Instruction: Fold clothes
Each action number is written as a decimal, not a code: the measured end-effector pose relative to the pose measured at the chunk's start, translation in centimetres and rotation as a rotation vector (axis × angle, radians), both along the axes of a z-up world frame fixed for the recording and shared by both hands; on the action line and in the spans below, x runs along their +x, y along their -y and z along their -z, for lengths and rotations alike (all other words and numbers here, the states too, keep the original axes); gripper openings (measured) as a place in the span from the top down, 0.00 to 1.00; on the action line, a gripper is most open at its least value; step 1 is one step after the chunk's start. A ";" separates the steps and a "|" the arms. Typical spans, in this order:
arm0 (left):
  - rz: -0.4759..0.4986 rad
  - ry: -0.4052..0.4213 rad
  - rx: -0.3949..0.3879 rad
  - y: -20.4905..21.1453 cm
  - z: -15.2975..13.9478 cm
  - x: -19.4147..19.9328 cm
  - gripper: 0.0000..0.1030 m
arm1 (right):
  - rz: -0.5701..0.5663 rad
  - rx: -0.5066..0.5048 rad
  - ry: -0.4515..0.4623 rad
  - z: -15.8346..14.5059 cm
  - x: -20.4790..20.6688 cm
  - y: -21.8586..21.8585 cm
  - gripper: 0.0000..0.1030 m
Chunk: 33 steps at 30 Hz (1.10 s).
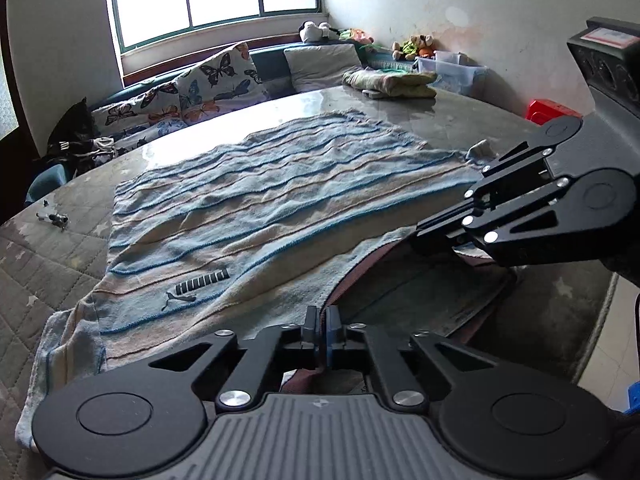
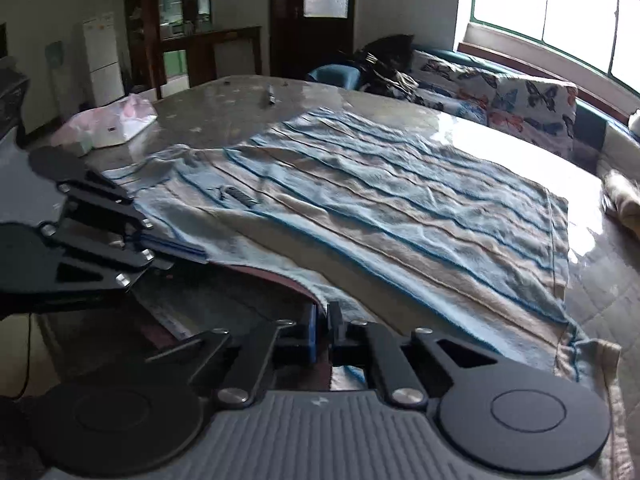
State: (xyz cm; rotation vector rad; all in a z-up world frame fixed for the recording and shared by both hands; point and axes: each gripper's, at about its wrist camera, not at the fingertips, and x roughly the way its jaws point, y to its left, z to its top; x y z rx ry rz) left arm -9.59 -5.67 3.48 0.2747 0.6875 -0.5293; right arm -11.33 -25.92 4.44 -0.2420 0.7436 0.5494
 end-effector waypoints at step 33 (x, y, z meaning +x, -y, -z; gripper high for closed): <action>-0.016 -0.069 -0.070 1.5 1.7 3.4 0.79 | -0.038 0.069 -0.067 -0.4 -1.4 1.6 0.77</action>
